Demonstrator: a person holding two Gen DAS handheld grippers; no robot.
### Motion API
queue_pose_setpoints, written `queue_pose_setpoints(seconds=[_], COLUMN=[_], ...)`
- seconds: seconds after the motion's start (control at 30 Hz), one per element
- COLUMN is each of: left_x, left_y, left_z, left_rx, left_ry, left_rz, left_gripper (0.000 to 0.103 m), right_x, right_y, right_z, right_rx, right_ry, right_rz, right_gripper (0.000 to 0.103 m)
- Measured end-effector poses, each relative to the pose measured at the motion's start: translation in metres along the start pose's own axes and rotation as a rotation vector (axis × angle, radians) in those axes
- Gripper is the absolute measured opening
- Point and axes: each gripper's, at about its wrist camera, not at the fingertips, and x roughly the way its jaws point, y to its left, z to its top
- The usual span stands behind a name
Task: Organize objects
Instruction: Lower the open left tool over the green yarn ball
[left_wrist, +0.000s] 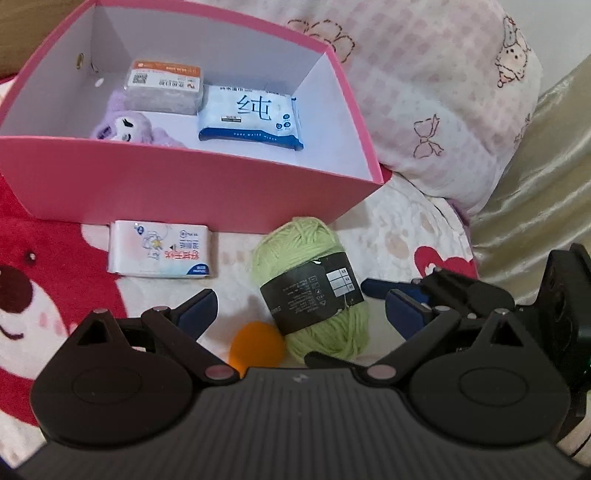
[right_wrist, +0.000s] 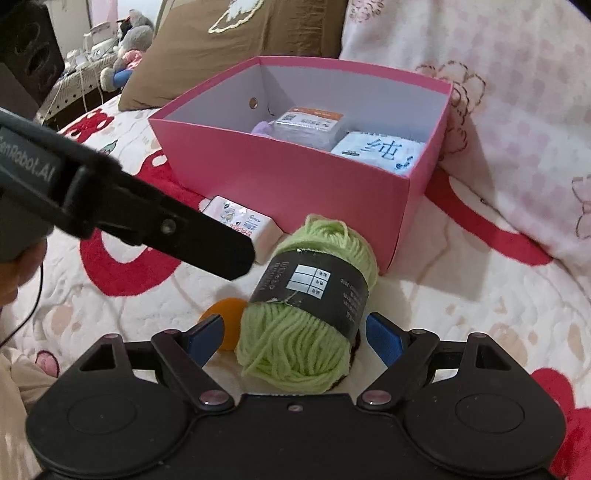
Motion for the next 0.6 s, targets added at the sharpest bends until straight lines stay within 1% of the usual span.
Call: queue_pose_setpoints(seconds=[0.07,0.13,0.17,0.23,0.37,0.4,0.47,0.5,0.57,0.6], left_x=[0.007,0.014,0.018,0.02,0.025,0.026,0.026,0.028,0.032,0.034], left_y=[-0.003,-0.004,-0.005,-0.006,-0.006,-0.008,-0.008,-0.008,-0.01,-0.011], left_z=[0.0,-0.001,-0.001,-0.004,-0.005,-0.005,-0.005,-0.004,-0.003,-0.004], left_rx=[0.011,0.017,0.009,0.019,0.038,0.05,0.054,0.049,0.044,0.043], left_ry=[0.008,0.045,0.064,0.059,0.055,0.04,0.011,0.008,0.019,0.021], left_rz=[0.011,0.018,0.035,0.054,0.089,0.089,0.064,0.052,0.043,0.041], left_gripper=[0.098,0.097,0.097,0.097,0.096,0.095,0.083,0.08,0.072,0.071], right_x=[0.002,0.005,0.006,0.009,0.012,0.011,0.011,0.011,0.011,0.011], right_y=[-0.004,-0.008,-0.01,-0.015,-0.023,-0.024,-0.023,-0.022,-0.018,-0.017], right_z=[-0.002,-0.005,-0.006,-0.008,-0.013,-0.014,-0.016,-0.015,-0.013,-0.011], right_rx=[0.025,0.041,0.046,0.066,0.117,0.121,0.11,0.098,0.067,0.054], right_ry=[0.01,0.018,0.022,0.032,0.04,0.038,0.039,0.041,0.038,0.039], right_rz=[0.024,0.033,0.031,0.026,0.084,0.097,0.123,0.129,0.131,0.133], right_gripper=[0.087,0.087,0.088,0.088,0.088,0.088,0.088,0.088,0.088,0.088])
